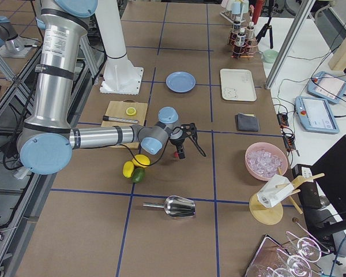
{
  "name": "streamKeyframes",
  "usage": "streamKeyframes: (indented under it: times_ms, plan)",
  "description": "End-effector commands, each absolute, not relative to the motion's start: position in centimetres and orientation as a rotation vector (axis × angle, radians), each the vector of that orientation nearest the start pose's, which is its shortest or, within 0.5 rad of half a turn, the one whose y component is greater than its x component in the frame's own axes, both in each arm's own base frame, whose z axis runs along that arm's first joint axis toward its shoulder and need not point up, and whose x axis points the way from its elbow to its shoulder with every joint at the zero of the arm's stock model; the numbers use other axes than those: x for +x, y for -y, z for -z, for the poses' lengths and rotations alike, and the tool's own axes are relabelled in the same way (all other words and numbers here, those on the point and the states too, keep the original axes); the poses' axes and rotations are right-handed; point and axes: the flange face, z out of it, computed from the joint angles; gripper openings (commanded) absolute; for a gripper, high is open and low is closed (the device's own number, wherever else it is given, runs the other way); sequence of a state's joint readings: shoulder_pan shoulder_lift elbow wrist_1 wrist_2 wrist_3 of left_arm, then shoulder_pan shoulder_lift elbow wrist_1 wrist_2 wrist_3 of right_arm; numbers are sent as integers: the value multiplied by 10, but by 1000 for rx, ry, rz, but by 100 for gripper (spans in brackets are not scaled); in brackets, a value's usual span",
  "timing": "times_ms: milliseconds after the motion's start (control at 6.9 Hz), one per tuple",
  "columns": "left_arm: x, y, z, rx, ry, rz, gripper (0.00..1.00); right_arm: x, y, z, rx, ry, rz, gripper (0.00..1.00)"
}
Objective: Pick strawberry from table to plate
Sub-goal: 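Close the right gripper on the strawberry and lift it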
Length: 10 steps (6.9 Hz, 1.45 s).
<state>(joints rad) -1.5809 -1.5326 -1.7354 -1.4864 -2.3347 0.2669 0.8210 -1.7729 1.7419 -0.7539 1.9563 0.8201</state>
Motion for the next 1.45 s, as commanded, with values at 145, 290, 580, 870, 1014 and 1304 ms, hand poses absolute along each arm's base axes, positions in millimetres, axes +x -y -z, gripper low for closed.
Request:
streamKeyframes:
  times_ms: [145,290,580,870,1014,1304]
  plan:
    - [-70,475,-603,151,-752,-263,100,-243,378,-591,272,800,116,92]
    - [-69,476,-603,151,-752,-265,100,-243,377,-594,267,796,116,87]
    - [-69,476,-603,151,-752,-265,100,-244,376,-603,255,784,115,77]
    - [-70,475,-603,152,-752,-263,100,-242,374,-608,248,776,115,58]
    - [-70,475,-601,154,-752,-264,100,-241,374,-607,251,778,114,10]
    - [-70,476,-600,157,-752,-265,100,-242,375,-592,279,790,115,0]
